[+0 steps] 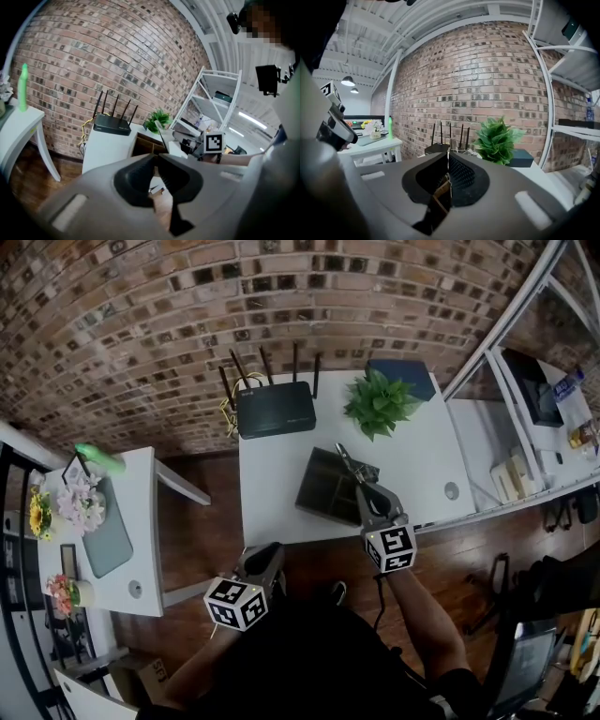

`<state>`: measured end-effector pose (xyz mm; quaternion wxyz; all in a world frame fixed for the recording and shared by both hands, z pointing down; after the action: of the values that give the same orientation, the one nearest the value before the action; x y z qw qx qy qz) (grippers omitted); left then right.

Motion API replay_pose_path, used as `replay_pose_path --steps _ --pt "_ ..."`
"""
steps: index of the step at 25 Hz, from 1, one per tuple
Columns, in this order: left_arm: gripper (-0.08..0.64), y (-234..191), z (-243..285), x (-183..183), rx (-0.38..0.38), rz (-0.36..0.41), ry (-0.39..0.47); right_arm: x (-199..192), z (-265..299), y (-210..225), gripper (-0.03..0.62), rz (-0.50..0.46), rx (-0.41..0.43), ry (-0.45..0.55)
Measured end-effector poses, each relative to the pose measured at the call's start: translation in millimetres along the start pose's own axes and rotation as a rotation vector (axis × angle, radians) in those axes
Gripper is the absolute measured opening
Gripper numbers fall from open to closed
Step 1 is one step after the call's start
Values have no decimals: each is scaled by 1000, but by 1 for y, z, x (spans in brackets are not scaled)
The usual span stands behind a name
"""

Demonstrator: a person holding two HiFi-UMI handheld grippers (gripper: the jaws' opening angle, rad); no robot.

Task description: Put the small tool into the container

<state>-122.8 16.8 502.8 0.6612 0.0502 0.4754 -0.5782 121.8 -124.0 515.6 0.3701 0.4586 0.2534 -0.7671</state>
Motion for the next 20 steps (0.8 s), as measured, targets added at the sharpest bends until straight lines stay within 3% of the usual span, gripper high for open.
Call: replay_pose_path --steps 10,20 --pt "26 1 -1 0 11 0 -8 -21 15 -6 17 -96 -18 -61" --pt "26 3 0 0 14 0 -8 -31 16 -7 17 -76 -21 -83"
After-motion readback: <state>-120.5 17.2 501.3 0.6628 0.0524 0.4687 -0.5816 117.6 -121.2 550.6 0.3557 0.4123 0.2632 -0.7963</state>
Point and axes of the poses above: the fingertips, and each gripper's own axes: z forward along the fingers, y to its right, x out of its top, the point moved 8 cm from there along -z, backward along the fingers, and after that the axes turned 12 degrees about -y, right-handed, at the moved point
